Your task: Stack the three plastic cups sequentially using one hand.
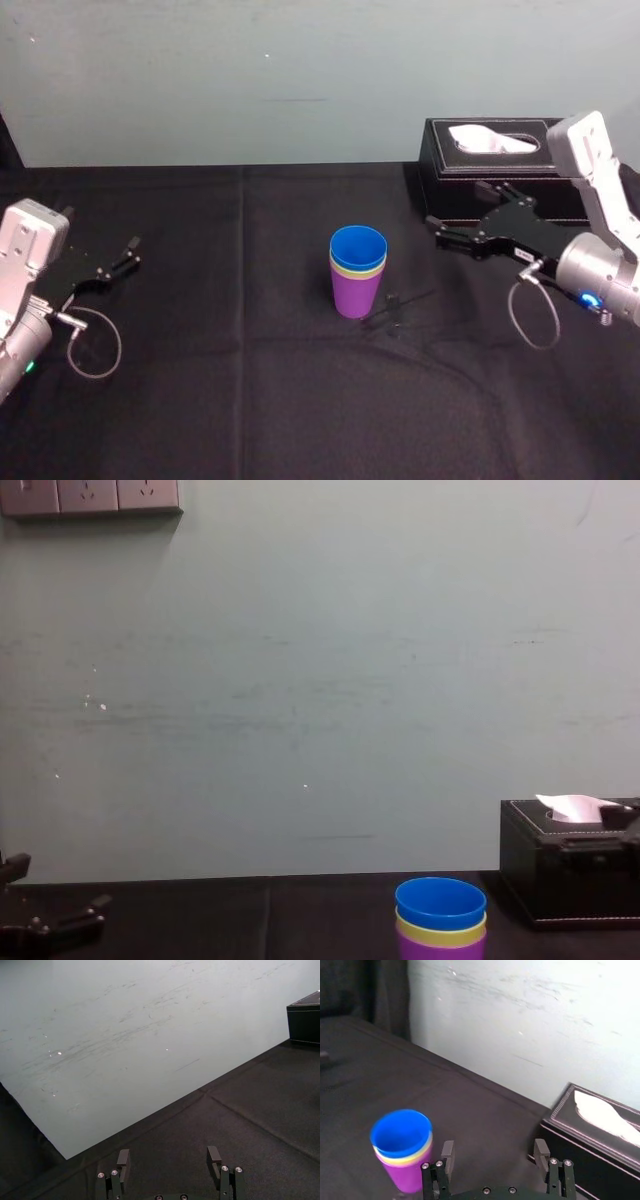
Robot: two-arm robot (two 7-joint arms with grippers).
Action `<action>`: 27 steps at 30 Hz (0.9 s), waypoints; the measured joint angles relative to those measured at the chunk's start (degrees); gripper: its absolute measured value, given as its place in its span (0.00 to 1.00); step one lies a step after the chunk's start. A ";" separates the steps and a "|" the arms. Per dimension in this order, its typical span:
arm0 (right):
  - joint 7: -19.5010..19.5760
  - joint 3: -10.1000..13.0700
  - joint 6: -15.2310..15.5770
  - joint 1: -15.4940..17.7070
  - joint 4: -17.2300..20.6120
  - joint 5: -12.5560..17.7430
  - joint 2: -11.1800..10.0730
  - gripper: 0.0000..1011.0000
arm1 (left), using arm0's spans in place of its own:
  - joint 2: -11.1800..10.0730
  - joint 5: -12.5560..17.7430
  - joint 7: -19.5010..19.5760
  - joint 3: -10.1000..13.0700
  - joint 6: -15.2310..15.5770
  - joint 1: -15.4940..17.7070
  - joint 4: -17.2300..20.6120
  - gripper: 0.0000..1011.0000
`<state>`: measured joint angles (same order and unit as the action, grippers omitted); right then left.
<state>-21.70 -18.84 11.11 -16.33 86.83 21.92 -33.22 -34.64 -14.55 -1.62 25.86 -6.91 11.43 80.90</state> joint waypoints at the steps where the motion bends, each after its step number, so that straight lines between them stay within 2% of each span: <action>1: 0.00 0.15 -0.09 0.05 -0.30 -0.22 -0.07 0.99 | 0.00 0.00 0.00 0.00 0.00 0.00 0.00 0.99; 12: -0.72 1.20 -1.00 0.56 -4.30 -2.80 -0.49 0.99 | 0.00 0.00 0.00 0.00 0.00 0.00 0.00 0.99; 27: -0.80 1.20 -1.03 0.55 -4.12 -2.74 -0.49 0.99 | 0.00 0.00 0.00 0.00 0.00 0.00 0.00 0.99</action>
<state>-22.50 -17.63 10.08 -15.77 82.71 19.18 -33.71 -34.65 -14.55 -1.62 25.86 -6.91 11.43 80.90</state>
